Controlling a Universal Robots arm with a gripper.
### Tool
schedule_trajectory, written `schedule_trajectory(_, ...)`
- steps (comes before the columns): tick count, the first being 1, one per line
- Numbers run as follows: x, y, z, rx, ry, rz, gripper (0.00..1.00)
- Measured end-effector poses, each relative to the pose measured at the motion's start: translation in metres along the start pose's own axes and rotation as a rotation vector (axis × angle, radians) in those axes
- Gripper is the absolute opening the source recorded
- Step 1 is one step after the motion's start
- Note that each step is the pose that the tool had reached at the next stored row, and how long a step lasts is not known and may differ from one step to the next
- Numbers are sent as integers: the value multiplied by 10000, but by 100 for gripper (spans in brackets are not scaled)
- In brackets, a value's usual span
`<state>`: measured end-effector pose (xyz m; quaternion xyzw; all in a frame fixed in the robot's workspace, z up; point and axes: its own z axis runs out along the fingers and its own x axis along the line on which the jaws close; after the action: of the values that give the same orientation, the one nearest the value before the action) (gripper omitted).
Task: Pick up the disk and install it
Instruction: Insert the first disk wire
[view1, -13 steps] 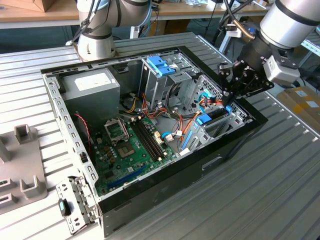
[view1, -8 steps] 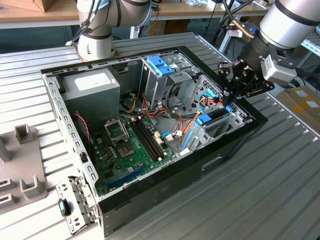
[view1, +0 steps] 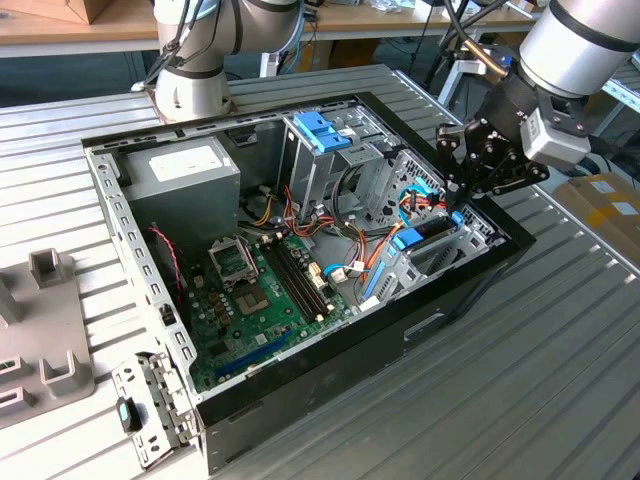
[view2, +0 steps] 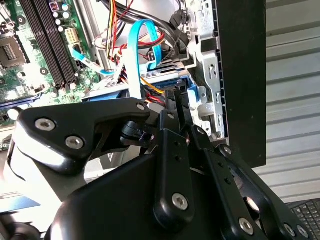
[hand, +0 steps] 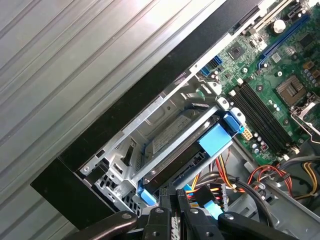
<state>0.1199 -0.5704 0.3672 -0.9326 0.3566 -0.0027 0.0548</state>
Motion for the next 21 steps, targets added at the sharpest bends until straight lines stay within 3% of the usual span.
schedule_trajectory(21,0,0,1,23,73,693,17)
